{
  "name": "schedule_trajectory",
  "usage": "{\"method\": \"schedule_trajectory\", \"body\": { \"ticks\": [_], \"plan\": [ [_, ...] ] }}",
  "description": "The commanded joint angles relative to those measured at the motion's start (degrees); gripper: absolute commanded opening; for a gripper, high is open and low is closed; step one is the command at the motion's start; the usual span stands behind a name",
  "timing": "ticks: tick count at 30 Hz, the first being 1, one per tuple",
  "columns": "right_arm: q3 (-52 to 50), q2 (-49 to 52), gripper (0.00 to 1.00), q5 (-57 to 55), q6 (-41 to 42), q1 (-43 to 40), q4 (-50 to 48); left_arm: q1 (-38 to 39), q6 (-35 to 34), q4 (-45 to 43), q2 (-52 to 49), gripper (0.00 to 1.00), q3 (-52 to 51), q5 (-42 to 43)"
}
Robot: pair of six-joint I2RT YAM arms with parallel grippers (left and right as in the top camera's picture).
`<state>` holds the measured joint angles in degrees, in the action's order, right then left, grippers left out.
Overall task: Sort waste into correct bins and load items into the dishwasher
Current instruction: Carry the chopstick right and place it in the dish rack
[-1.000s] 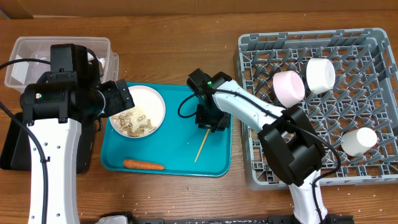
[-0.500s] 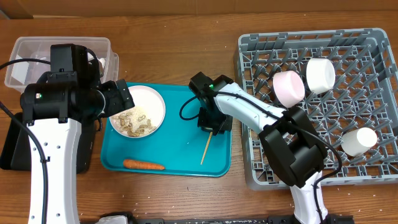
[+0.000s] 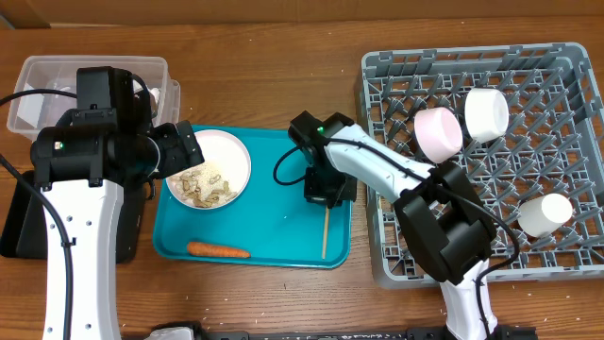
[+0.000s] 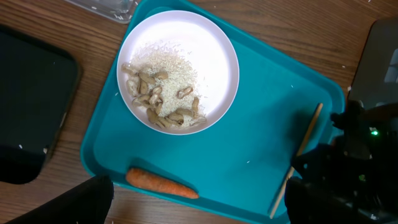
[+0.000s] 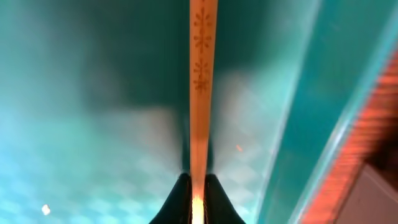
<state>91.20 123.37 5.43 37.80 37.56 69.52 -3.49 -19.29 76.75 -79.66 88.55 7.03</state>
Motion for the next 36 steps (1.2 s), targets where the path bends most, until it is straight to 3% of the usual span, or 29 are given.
{"method": "schedule_trajectory", "body": {
  "ticks": [1, 11, 16, 28, 33, 36],
  "plan": [
    [5.0, -3.9, 0.04, -2.4, -5.0, -1.6, 3.0, -0.2, 0.9, 0.0, 0.6, 0.9, 1.2, -0.1],
    [9.3, -20.6, 0.04, -12.0, -18.8, -6.9, 13.9, -0.2, 0.9, 0.0, 0.6, 0.9, 1.2, -0.2],
    [8.9, -21.9, 0.04, -13.0, -24.5, -11.7, 18.7, -0.2, 0.9, 0.0, 0.6, 0.9, 1.2, -0.2],
    [-6.9, -21.7, 0.04, -12.1, -26.8, -12.9, 6.2, -0.2, 0.9, 0.0, 0.6, 0.9, 1.2, -0.1],
    [-7.5, -21.7, 0.04, -12.1, -26.7, -12.9, 5.1, -0.2, 0.9, 0.1, 0.6, 0.9, 1.2, -0.1],
    [-6.9, -21.9, 0.16, -12.0, -26.7, -12.9, 5.5, -0.3, 0.9, 0.2, 0.6, 0.9, 1.2, -0.2]
  ]
}}
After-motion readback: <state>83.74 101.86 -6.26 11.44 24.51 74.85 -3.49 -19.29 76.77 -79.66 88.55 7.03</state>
